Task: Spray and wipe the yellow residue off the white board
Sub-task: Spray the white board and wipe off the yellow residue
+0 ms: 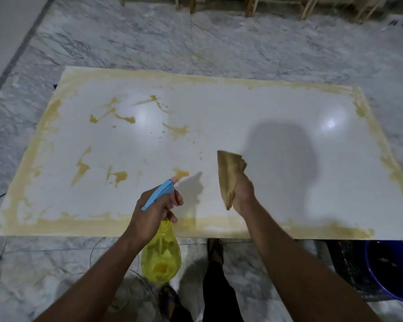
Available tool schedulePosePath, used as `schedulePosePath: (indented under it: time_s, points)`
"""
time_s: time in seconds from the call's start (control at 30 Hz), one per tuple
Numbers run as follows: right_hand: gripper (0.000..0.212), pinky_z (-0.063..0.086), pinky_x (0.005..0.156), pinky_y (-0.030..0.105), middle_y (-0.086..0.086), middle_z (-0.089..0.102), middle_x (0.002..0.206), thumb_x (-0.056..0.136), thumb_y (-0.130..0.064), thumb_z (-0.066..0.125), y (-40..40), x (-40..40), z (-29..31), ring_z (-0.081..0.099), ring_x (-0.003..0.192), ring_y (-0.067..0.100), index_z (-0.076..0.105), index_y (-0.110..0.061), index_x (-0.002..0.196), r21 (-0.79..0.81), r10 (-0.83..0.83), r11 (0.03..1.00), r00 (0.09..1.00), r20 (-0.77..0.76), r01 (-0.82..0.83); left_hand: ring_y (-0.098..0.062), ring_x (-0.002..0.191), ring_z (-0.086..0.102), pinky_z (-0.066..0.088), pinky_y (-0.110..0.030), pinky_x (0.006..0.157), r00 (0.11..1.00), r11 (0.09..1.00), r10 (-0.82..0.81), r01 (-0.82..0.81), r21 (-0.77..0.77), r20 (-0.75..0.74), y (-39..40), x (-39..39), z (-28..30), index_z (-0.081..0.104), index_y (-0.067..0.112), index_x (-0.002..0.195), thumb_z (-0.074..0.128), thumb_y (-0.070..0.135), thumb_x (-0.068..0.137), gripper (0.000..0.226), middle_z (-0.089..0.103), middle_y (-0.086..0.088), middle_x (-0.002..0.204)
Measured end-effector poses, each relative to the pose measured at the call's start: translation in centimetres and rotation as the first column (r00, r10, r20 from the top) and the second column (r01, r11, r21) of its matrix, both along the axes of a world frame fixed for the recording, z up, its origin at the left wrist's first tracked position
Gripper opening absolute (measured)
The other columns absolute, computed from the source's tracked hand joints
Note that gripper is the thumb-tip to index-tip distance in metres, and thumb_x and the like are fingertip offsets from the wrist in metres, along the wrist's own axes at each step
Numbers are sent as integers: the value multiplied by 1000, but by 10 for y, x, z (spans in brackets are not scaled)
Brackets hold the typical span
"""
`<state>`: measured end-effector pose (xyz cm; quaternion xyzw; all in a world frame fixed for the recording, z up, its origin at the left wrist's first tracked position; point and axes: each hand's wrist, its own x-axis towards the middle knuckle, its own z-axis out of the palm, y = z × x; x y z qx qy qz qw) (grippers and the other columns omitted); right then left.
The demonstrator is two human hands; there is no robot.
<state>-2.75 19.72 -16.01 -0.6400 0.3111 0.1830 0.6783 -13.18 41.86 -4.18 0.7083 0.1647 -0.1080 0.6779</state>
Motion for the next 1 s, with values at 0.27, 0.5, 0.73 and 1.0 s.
schedulePosePath:
  time_s: [0.27,0.5,0.73,1.0]
  points:
    - [53,39,118,48,6,59,141,104,-46,49,5,136,28,55,130,26,49,-14,147,167,-66,985,992,112,47,-20,70,65,53,-27,51,996,996,75,-76,45,37,24,64,-4,63,-10,81,44,10,71,30,73,-6,84]
    - [62,36,116,37,5,49,151,105,-53,39,24,291,23,46,138,24,40,-16,155,-82,47,996,964,263,-26,-29,69,61,54,-26,51,982,977,162,-174,120,102,43,169,-12,64,-13,83,36,-16,88,29,72,-16,93]
    - [74,38,113,50,19,46,154,102,-64,28,69,391,-28,48,138,41,35,-16,157,-548,345,823,898,273,-149,-28,86,59,51,-20,48,970,973,210,-220,76,121,59,253,-23,60,-20,84,37,-15,84,23,72,-7,94]
    - [58,-11,123,61,-4,-8,173,108,-49,18,143,391,-80,-16,158,31,5,-36,163,-876,768,208,627,-129,-435,-17,73,64,51,-20,49,960,966,258,-260,5,106,71,275,-43,62,-18,85,39,-11,83,25,73,-8,95]
